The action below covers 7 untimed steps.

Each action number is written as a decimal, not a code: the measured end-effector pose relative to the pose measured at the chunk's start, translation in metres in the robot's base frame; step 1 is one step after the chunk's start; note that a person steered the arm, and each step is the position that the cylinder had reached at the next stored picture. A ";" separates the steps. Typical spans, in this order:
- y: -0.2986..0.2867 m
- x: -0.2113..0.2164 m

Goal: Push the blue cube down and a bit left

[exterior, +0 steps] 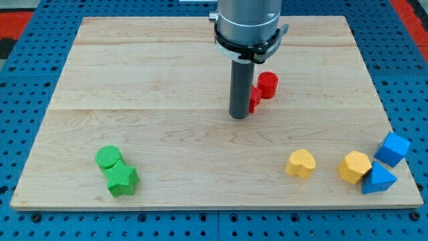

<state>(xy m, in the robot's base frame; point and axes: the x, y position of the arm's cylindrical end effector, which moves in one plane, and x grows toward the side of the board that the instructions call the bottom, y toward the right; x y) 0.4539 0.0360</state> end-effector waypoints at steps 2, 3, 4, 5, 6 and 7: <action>0.026 0.001; 0.053 0.002; 0.065 0.003; 0.094 0.003; 0.103 0.003; 0.160 0.008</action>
<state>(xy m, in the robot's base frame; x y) 0.4617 0.1958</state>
